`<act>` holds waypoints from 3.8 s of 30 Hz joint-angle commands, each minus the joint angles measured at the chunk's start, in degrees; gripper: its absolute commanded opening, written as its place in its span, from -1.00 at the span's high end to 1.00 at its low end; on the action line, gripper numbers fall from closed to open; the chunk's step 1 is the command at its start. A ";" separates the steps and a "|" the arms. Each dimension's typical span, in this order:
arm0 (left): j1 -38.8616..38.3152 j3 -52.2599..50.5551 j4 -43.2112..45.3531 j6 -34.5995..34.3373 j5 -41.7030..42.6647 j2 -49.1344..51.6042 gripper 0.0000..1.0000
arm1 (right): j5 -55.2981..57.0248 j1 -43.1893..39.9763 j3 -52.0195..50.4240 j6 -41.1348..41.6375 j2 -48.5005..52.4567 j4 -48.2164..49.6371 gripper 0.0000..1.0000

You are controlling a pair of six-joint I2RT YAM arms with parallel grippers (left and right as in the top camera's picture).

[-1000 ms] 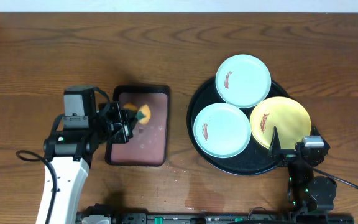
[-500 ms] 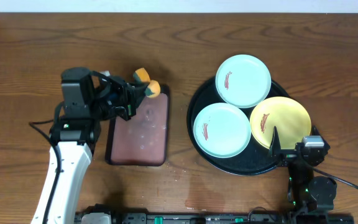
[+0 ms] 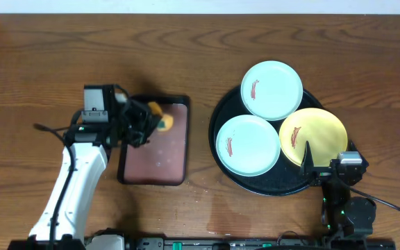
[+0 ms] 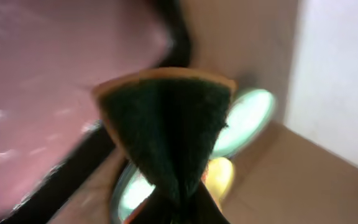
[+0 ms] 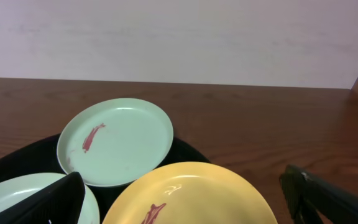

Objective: Clean dirty plates on tray and stack at the side

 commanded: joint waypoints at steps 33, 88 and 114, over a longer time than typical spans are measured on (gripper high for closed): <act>-0.02 -0.04 -7.98 4.85 -4.55 1.66 0.85 | 0.37 -0.20 -0.22 -0.46 -0.17 -0.04 -0.99; -44.83 13.29 -0.66 18.34 -38.73 15.96 0.85 | 0.37 -0.20 -0.22 -0.46 -0.17 -0.04 -0.98; -50.03 12.90 5.68 10.36 -43.47 27.41 0.85 | -12.59 -0.13 -0.17 34.45 -0.13 4.02 -0.99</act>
